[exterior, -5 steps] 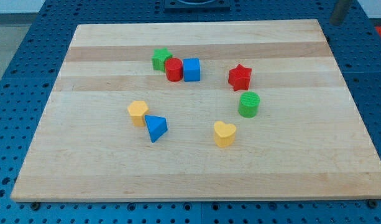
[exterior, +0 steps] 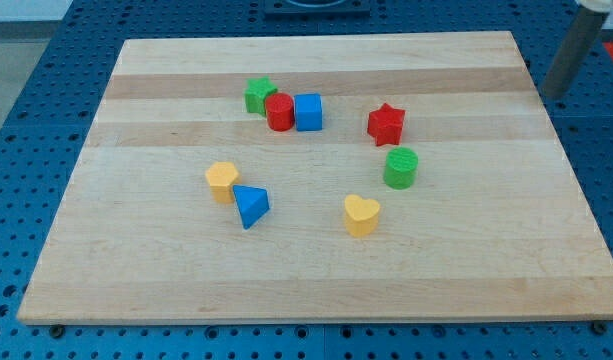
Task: Slide the yellow heart closer to the green circle
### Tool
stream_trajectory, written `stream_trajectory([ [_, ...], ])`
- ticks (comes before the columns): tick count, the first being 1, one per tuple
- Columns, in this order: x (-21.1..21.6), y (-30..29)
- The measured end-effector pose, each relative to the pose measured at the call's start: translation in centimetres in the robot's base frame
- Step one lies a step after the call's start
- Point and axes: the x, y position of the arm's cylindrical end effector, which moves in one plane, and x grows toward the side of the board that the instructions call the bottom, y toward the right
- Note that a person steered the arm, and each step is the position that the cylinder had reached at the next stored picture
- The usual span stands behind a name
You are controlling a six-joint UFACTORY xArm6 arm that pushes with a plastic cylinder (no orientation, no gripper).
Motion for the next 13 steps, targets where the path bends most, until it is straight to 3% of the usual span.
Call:
stream_trajectory([
  [2,9.2,-3.5],
  [7,11.6,-6.7],
  [10,21.0,-17.7],
  [12,22.1,-27.2],
  [13,22.0,-28.9],
])
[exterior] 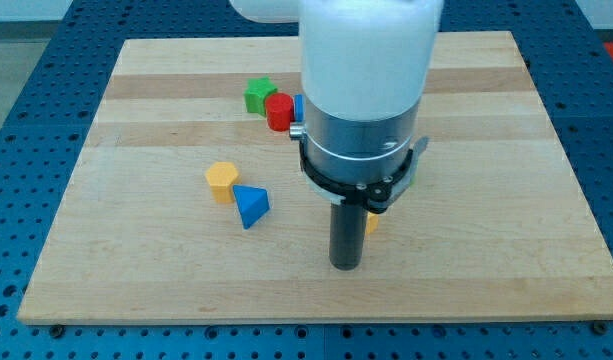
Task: Slide the yellow heart closer to the green circle
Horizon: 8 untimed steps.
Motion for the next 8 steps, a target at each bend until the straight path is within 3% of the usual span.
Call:
stream_trajectory([
  [5,-6.8,1.5],
  [8,-8.1,3.1],
])
